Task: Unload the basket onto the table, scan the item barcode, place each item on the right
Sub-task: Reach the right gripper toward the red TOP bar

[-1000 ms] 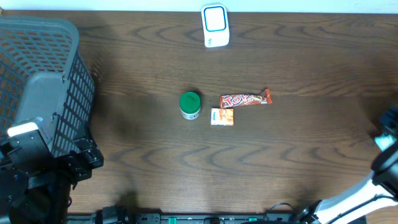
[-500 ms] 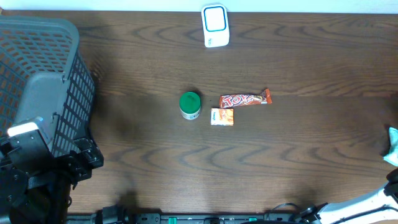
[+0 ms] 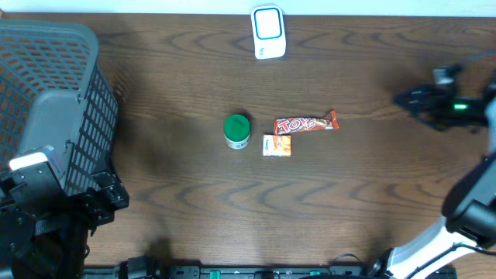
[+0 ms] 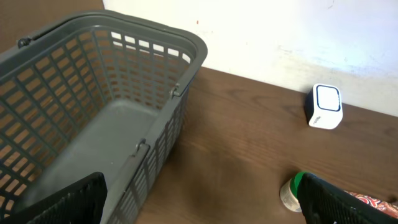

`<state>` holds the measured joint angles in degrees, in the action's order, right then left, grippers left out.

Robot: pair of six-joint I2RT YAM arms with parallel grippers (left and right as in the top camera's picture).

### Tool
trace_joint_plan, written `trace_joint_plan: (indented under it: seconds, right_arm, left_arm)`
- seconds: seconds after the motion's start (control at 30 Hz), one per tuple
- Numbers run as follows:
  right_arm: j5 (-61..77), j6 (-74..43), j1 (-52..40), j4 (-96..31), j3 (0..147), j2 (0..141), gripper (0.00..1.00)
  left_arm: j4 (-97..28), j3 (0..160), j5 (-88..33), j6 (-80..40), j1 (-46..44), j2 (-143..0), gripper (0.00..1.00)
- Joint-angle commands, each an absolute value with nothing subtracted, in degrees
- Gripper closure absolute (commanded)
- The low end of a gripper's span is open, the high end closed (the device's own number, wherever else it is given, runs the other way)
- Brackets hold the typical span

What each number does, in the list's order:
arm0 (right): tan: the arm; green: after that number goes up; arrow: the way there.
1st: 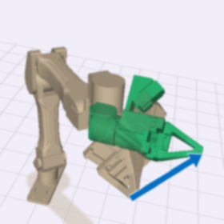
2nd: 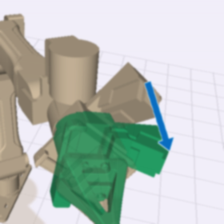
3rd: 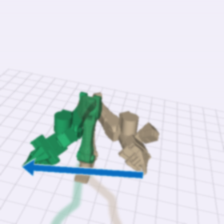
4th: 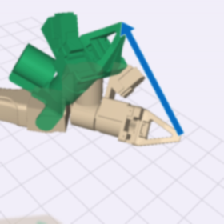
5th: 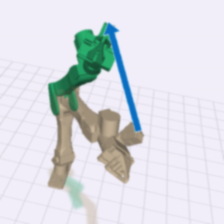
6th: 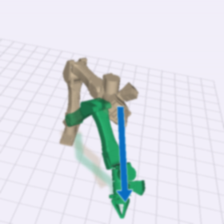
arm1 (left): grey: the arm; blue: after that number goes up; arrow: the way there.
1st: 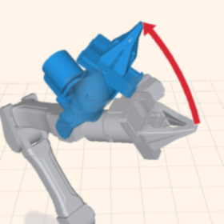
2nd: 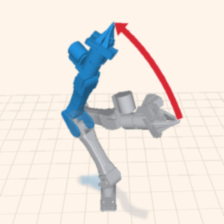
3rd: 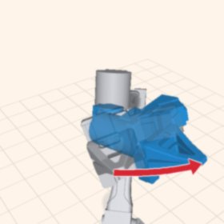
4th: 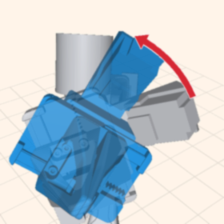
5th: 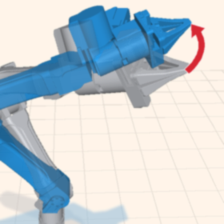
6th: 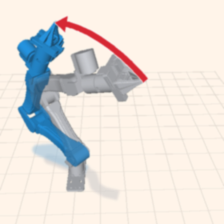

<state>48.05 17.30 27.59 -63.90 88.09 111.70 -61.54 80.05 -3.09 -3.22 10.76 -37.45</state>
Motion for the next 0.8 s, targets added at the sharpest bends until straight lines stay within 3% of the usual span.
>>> trace_joint_plan:
  seconds: [0.0,0.3,0.77]
  right_arm:
    - [50.4,22.9,22.1,-60.0,84.7,113.6,0.01]
    - [50.7,22.8,14.2,-51.9,84.6,123.9,0.01]
    - [54.9,24.8,8.8,-49.2,84.6,139.0,0.01]
  left_arm:
    - [-61.5,79.9,-3.7,-3.7,10.6,-37.3,0.02]
    - [-61.5,79.9,-3.7,-3.7,10.6,-37.3,0.02]
    - [-61.5,79.9,-3.7,-3.7,10.6,-37.3,0.02]
